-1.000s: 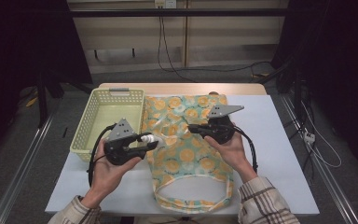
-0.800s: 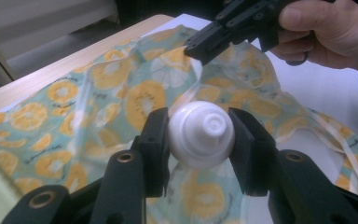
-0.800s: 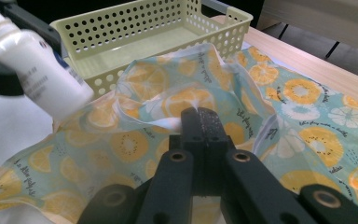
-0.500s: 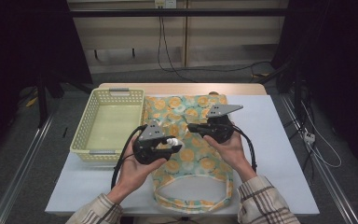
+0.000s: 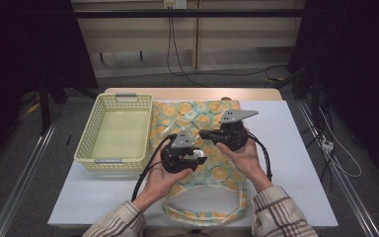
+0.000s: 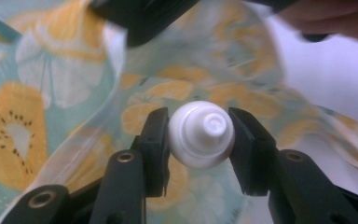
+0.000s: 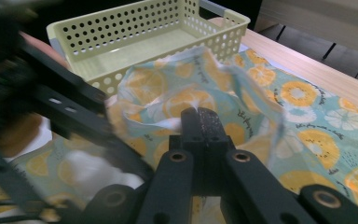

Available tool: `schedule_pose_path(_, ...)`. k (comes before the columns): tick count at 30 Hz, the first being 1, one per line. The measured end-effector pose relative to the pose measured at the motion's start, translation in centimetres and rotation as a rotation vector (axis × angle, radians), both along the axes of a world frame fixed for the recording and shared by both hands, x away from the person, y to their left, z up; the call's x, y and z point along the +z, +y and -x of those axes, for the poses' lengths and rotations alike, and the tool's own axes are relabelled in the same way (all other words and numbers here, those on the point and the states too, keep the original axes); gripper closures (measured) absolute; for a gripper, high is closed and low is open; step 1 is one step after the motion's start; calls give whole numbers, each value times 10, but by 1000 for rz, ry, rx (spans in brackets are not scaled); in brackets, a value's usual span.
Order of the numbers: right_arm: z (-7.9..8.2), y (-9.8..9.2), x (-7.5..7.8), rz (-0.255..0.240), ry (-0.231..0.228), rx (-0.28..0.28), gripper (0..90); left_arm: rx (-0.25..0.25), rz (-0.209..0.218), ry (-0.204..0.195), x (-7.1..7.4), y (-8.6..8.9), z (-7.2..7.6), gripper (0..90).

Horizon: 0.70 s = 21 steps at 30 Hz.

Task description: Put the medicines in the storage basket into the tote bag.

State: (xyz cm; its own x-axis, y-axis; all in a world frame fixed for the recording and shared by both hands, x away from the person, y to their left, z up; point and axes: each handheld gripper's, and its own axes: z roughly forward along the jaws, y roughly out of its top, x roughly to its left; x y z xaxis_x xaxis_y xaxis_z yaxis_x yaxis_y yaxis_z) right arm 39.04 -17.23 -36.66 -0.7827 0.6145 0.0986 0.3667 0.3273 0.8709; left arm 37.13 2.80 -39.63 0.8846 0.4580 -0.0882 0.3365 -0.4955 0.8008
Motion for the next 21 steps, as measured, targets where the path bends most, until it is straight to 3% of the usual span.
schedule_pose_path(3, -1, -2, 0, -4, 1, -7, 900, 10, -15, 14, -10, -7, -9, 603)
schedule_pose_path(11, -1, -4, 2, -3, -4, -16, 900, 39, -103, 32, -32, -18, -21, 602)
schedule_pose_path(17, -2, -5, 0, 3, -2, -21, 900, 99, -100, 27, -39, -19, -32, 602)
schedule_pose_path(21, -3, -5, -1, 8, 2, -23, 900, 101, -100, 26, -45, -18, -37, 600)
